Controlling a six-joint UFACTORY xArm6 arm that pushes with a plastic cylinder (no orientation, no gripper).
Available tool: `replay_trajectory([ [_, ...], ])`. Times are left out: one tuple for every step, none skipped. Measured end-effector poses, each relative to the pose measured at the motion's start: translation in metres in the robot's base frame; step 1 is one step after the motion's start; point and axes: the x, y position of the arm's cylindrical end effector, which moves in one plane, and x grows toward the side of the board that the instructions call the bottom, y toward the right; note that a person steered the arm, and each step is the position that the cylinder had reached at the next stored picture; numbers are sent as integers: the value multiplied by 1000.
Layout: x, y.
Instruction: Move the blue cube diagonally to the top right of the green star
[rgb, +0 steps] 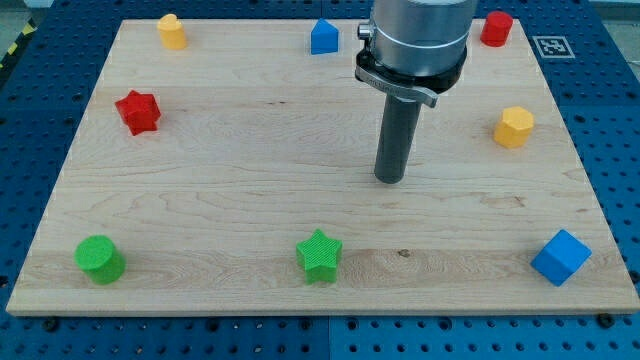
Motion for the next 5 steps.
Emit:
replay_trajectory([
  [0, 0],
  [0, 29],
  [0, 85],
  [10, 157],
  [51, 210],
])
